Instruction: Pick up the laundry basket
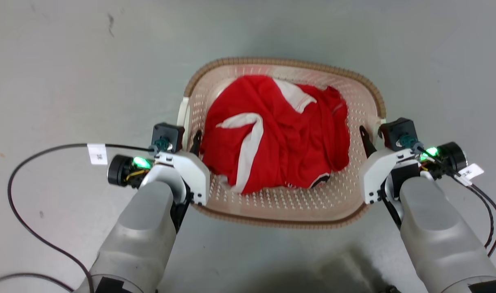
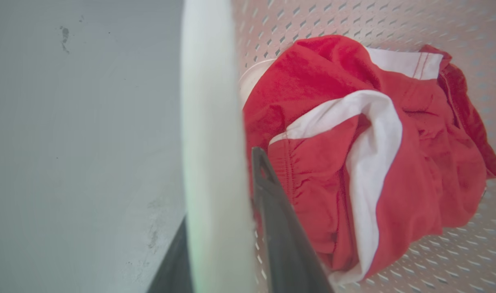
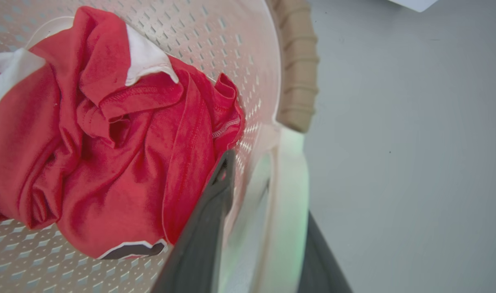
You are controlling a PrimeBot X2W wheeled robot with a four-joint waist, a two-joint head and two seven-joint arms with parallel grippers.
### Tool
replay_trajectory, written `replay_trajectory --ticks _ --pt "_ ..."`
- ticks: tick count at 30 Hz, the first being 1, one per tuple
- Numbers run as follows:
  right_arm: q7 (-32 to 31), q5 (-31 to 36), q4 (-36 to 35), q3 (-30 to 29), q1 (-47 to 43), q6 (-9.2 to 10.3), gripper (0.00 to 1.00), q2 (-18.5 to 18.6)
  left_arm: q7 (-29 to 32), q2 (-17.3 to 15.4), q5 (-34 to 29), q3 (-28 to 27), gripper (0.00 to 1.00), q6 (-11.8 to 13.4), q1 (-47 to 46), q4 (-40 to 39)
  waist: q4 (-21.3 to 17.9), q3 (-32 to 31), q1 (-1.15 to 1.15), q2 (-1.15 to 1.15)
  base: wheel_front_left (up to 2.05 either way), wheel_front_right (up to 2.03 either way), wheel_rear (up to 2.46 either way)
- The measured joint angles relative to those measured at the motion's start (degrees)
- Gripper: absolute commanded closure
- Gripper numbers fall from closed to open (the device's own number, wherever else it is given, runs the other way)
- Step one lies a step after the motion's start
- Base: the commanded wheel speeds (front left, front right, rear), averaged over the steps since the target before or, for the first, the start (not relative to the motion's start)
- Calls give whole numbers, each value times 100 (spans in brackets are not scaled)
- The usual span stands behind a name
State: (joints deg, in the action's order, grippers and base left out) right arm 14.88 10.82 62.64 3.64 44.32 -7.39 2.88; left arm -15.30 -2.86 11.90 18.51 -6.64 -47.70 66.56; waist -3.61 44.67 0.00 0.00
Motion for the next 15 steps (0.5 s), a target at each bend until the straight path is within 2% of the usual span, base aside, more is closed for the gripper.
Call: replay_trajectory --ticks 4,10,15 --pt "-2 0 304 118 -55 0 100 -8 68 2 279 196 100 -38 78 313 30 -381 0 0 0 0 0" --pt "-4 -163 898 424 -87 0 100 -12 488 2 749 561 100 -48 309 454 105 -1013 0 0 0 0 0" --pt "-199 -454 1080 788 -211 0 100 -5 950 -5 1216 918 100 -48 573 442 169 -1549 0 0 0 0 0"
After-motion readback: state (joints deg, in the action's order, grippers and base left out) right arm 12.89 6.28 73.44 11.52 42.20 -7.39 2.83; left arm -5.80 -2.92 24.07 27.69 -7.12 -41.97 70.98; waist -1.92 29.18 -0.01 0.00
